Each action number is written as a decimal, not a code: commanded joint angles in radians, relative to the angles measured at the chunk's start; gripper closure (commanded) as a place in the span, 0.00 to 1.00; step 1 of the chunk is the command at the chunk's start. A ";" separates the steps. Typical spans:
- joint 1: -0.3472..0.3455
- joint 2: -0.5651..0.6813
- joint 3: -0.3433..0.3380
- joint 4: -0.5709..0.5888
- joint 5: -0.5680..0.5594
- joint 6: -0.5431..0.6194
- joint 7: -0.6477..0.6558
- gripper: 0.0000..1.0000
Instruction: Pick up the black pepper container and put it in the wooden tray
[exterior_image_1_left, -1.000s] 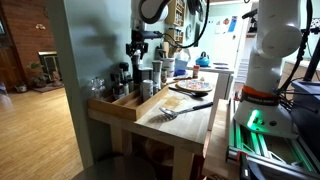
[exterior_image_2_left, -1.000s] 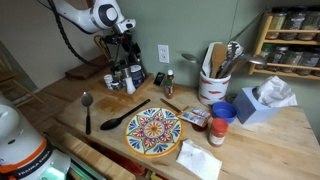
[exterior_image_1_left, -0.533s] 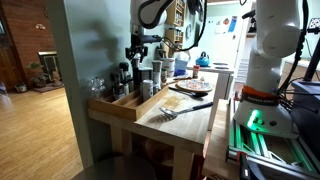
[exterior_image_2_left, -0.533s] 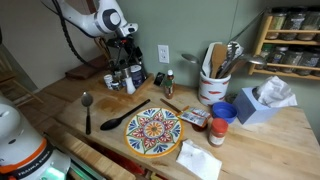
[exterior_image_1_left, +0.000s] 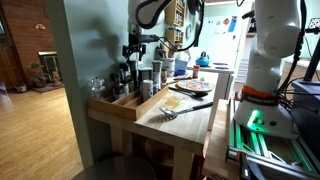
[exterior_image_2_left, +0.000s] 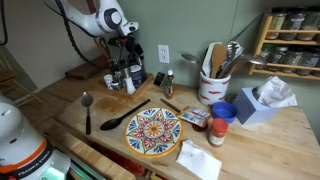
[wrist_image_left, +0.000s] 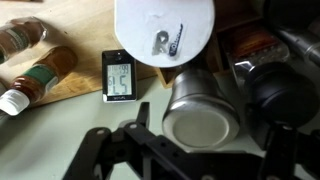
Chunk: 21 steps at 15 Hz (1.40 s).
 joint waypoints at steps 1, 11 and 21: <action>0.005 -0.032 -0.018 0.000 0.013 -0.057 -0.052 0.00; -0.077 -0.306 -0.032 -0.079 0.380 -0.349 -0.552 0.00; -0.166 -0.474 -0.107 -0.066 0.347 -0.641 -0.469 0.00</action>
